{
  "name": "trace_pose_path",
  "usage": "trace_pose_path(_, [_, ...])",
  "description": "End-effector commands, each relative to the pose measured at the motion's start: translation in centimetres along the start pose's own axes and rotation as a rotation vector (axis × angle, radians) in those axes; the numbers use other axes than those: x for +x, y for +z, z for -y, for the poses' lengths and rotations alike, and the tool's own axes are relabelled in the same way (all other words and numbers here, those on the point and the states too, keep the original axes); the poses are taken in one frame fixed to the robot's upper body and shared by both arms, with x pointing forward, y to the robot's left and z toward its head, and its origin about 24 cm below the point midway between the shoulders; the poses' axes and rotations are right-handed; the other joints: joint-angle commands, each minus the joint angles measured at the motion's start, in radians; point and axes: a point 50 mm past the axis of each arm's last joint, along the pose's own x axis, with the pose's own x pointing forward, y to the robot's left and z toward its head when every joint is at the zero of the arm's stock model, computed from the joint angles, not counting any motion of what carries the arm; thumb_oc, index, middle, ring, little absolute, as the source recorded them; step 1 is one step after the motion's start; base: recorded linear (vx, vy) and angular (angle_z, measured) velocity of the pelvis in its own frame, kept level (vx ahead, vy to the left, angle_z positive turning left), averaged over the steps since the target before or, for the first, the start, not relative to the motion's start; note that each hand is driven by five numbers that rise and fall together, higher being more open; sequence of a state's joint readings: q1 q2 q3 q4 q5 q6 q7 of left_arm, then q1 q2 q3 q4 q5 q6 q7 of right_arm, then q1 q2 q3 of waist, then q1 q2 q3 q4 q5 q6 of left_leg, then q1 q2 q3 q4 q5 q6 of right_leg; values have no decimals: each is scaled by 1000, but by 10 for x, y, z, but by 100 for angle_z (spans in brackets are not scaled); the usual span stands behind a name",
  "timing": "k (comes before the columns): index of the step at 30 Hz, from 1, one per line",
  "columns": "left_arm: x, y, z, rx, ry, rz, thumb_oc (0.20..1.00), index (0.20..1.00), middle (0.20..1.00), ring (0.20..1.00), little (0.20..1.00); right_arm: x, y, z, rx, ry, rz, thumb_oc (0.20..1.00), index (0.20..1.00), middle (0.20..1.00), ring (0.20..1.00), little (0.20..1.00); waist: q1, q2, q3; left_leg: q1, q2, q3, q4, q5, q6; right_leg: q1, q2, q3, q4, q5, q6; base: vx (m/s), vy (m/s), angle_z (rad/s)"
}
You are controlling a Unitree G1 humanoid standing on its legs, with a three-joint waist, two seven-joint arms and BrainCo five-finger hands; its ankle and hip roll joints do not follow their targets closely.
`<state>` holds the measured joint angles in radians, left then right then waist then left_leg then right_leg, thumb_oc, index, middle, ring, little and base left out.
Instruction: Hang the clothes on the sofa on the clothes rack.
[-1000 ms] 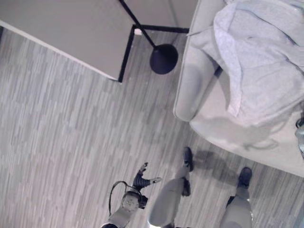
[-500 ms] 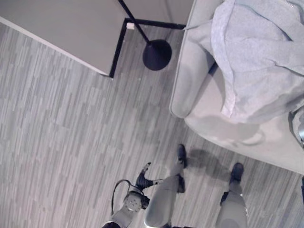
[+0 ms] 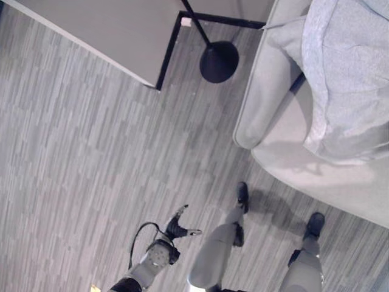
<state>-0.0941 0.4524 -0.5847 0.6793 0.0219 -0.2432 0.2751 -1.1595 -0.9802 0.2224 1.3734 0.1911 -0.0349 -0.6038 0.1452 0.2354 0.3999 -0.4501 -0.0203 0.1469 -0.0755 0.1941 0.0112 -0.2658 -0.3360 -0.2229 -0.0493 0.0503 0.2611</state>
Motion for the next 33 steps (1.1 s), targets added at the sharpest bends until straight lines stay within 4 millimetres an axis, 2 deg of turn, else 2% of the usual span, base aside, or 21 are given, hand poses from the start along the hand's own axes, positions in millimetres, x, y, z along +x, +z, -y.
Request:
trace_pose_path(1, [-2, 2, -6, 44, -1, 45, 1000, 1000, 1000, 1000, 1000, 16, 23, 23, 73, 43, 56, 200, 200, 200, 200, 200, 26, -15, -36, -109, 68, -42, -7, 6, -127, -110, -23, 4, 71, 20, -39, 71, -13, 5])
trace_pose_path(2, [-2, 2, -6, 44, -2, 44, 1000, 1000, 1000, 1000, 1000, 16, 23, 24, 72, 44, 56, 200, 200, 200, 200, 200, 26, -20, -42, -101, 67, -50, -9, -14, -136, -102, -24, 12, 68, 3, -33, -14, 8, 4])
trace_pose_path(3, [-2, 2, -8, 49, 2, 40, 1000, 1000, 1000, 1000, 1000, 15, 21, 19, 113, 80, 38, 200, 200, 200, 200, 200, 22, -24, -36, -105, 69, -49, -10, -11, -138, -105, -20, 14, 67, 2, -34, -19, 1, 4])
trace_pose_path(5, [-1, 1, -8, 58, 3, 35, 1000, 1000, 1000, 1000, 1000, 10, 11, 9, 61, 116, 22, 200, 200, 200, 200, 200, 19, -24, -26, -111, 75, -39, -9, 10, -129, -113, -15, 7, 68, 18, -42, -49, 9, 1])
trace_pose_path(6, [-1, 1, -8, 58, 3, 34, 1000, 1000, 1000, 1000, 1000, 9, 11, 9, 60, 116, 22, 200, 200, 200, 200, 200, 18, -28, -31, -102, 74, -47, -10, -11, -138, -103, -16, 15, 66, 1, -37, -13, -13, -3])
trace_pose_path(7, [-1, 1, -8, 62, 6, 34, 1000, 1000, 1000, 1000, 1000, 6, 7, 3, 50, 132, 15, 200, 200, 200, 200, 200, 16, -26, -25, -109, 77, -40, -10, 10, -128, -110, -11, 7, 66, 18, -45, -13, -16, -5])
trace_pose_path(11, [0, 1, -7, 73, 20, 28, 1000, 1000, 1000, 1000, 1000, -17, -15, -29, 8, 199, -15, 200, 200, 200, 200, 200, -1, -36, -19, -86, 86, -38, -11, 7, -130, -85, -1, 4, 61, 17, -48, -34, -14, -3])
trace_pose_path(15, [1, -1, -6, 68, 31, 8, 1000, 1000, 1000, 1000, 1000, -31, -31, -43, 18, 223, -51, 200, 200, 200, 200, 200, -15, -51, -20, -63, 92, -37, -12, 2, -132, -59, 5, -1, 53, 17, -50, -7, -10, -2])
trace_pose_path(17, [0, -7, -3, 39, 42, -38, 1000, 1000, 1000, 1000, 1000, -51, -36, -63, 35, 277, -25, 200, 200, 200, 200, 200, -32, -73, -28, -38, 106, -34, -12, -2, -133, -36, 13, -3, 51, 14, -55, 0, -39, -3])
trace_pose_path(19, [0, -8, -2, 31, 47, -49, 1000, 1000, 1000, 1000, 1000, -58, -34, -69, 60, 287, -5, 200, 200, 200, 200, 200, -38, -83, -32, -27, 109, -33, -12, -5, -133, -23, 17, -4, 48, 14, -56, 5, -34, -7])
trace_pose_path(20, [0, -12, -1, 8, 62, -79, 1000, 1000, 1000, 1000, 1000, -72, -25, -79, 155, 303, 36, 200, 200, 200, 200, 200, -54, -100, -43, -2, 120, -29, -12, -8, -135, 0, 24, -5, 44, 10, -60, 22, -33, -11])
trace_pose_path(23, [-1, -15, 0, -20, 77, -110, 1000, 1000, 1000, 1000, 1000, -97, -12, -88, 249, 332, 124, 200, 200, 200, 200, 200, -67, -131, -65, 47, 137, -24, -12, -19, -134, 50, 37, -11, 35, 3, -65, 44, -53, -7])
trace_pose_path(26, [-6, -21, -1, -25, 75, -142, 1000, 1000, 1000, 1000, 1000, -114, -6, -87, 302, 343, 192, 200, 200, 200, 200, 200, -72, -160, -100, 94, 151, -24, -12, -27, -131, 107, 45, -21, 22, -3, -70, 67, -62, -7])
trace_pose_path(29, [-9, -26, -2, -14, 68, -157, 1000, 1000, 1000, 1000, 1000, -118, -2, -81, 344, 327, 223, 200, 200, 200, 200, 200, -73, -179, -127, 130, 161, -25, -12, -35, -132, 147, 50, -28, 14, -11, -72, 67, -41, -6])
trace_pose_path(31, [-13, -30, -3, -4, 53, -172, 1000, 1000, 1000, 1000, 1000, -125, 3, -77, 404, 328, 245, 200, 200, 200, 200, 200, -73, -204, -169, 179, 173, -19, -12, -51, -134, 200, 54, -37, 7, -24, -73, 66, -36, -1])
trace_pose_path(33, [-15, -32, -2, -5, 45, -183, 1000, 1000, 1000, 1000, 1000, -129, 5, -77, 425, 337, 253, 200, 200, 200, 200, 200, -70, -212, -182, 193, 177, -19, -12, -55, -134, 220, 57, -42, 4, -26, -75, 59, -37, 2])
